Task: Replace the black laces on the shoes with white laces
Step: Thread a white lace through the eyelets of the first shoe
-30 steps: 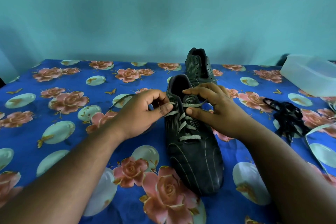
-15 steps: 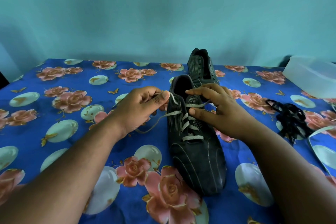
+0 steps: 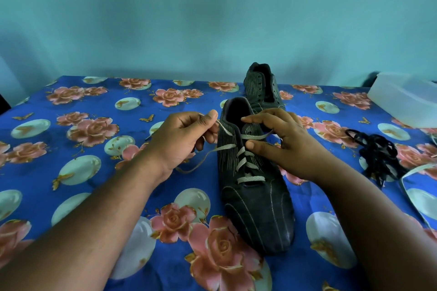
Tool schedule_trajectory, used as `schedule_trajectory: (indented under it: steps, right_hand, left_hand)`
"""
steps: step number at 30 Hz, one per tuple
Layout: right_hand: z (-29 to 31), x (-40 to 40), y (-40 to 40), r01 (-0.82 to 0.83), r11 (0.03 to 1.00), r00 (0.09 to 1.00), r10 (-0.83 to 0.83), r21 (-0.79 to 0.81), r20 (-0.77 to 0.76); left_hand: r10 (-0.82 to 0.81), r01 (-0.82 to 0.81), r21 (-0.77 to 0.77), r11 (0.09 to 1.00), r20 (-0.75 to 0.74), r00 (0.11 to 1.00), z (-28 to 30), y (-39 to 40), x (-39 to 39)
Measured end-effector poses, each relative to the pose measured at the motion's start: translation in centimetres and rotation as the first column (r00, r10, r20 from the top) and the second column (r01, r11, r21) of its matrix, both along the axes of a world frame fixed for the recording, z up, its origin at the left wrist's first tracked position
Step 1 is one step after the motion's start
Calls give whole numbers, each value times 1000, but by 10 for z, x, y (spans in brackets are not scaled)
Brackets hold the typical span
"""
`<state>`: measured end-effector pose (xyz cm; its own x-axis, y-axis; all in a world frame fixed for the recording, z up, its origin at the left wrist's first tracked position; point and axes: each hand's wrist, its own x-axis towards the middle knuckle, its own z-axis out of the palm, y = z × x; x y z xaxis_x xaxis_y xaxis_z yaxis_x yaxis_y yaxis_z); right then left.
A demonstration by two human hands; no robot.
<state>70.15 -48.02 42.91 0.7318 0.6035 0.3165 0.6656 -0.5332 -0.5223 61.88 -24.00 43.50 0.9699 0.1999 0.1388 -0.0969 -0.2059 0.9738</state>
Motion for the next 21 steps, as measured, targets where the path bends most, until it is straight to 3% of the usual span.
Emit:
schedule_trajectory:
  steps: [11,21]
  right_hand:
    - [-1,0,1,0,1000,1000,0,15,0]
    - [0,-1,1,2,1000,1000,-2,9,-8]
  left_hand:
    - [30,-30,14,999,-35,999,-1,8,3]
    - [238,-236,71,969,-32,971,-4,30,11]
